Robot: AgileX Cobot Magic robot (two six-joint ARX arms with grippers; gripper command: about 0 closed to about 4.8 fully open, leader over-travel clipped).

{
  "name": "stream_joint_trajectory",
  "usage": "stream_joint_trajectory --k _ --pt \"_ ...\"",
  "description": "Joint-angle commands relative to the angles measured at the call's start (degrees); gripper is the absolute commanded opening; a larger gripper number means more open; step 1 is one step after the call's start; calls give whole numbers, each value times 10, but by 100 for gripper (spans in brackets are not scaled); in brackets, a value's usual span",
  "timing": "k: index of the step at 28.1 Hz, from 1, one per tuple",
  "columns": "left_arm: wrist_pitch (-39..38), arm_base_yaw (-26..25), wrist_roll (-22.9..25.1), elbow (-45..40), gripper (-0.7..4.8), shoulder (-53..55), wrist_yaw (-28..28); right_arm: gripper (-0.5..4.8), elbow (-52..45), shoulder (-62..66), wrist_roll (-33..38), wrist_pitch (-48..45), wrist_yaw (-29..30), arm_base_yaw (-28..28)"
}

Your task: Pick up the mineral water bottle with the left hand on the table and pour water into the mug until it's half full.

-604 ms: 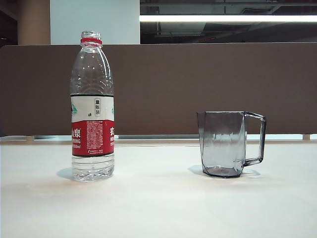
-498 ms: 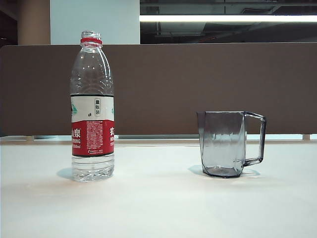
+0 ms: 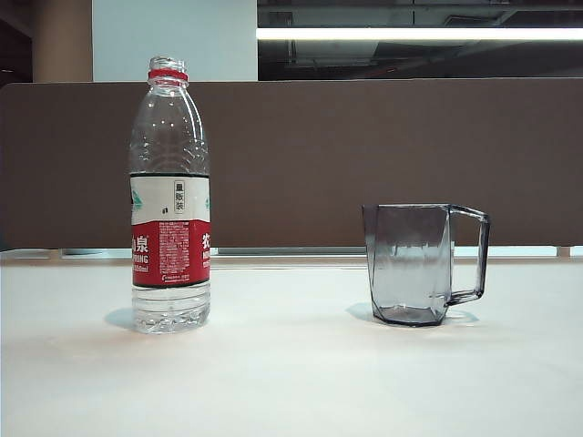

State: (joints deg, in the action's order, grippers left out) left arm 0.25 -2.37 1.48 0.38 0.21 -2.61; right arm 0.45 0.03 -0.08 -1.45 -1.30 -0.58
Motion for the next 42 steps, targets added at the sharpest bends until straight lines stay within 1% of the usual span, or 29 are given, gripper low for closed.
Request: stream_joint_trajectory --k 1,2,4,5,7,10,13,15,18,19,21,23,25,27,29,30,31,33,34,35,37,40,42 --pt "63 0 0 6 -6 0 -2 -5 9 0 -1 -23 -3 0" --pt "61 0 -1 12 -6 0 -2 -5 17 2 -1 -11 -7 0" --pt "50 0 -24 24 -6 0 -2 -5 32 3 -1 13 -18 0" --pt "34 0 -51 40 -6 0 0 -5 45 4 -1 20 -18 -1" --pt "19 0 -65 59 -6 5 3 -5 64 6 -1 22 -17 -1" --pt "6 1 -69 85 -6 29 29 -5 97 9 -1 38 -17 -1" --pt "7 1 -69 115 -6 73 73 -5 134 28 -1 70 -12 -2" --pt "7 2 -69 137 -6 107 86 -5 153 43 -1 78 -9 -4" --pt "7 16 -69 166 -6 152 89 -5 182 79 1 80 5 -15" --pt "8 26 -69 175 -6 169 91 -5 189 92 3 81 10 -20" --pt "31 87 -68 189 -6 218 90 -5 215 145 6 80 16 -54" --pt "51 156 -68 191 -6 252 67 -5 236 183 6 81 7 -93" --pt "57 204 -68 191 -6 273 63 -5 247 202 6 82 -8 -123" --pt "56 241 -68 191 -6 291 63 -5 252 215 6 84 -27 -152" --pt "54 268 -69 191 -4 305 63 -5 254 220 6 91 -48 -180" --pt "54 276 -69 191 5 311 63 -5 254 220 6 95 -52 -192" --pt "54 285 -71 191 80 322 63 -5 254 220 7 105 -52 -212" --pt "54 291 -80 191 283 339 65 -5 255 220 22 126 -52 -239" --pt "54 293 -80 191 400 347 65 -5 255 220 32 135 -52 -250" --pt "54 294 -79 191 479 357 65 -5 255 220 37 147 -52 -263" --pt "58 294 -76 191 479 376 65 -5 255 220 37 165 -62 -285" --pt "71 294 -74 191 479 412 73 -5 255 219 37 180 -102 -315" --pt "84 294 -74 191 479 441 83 -5 255 219 37 180 -108 -331"
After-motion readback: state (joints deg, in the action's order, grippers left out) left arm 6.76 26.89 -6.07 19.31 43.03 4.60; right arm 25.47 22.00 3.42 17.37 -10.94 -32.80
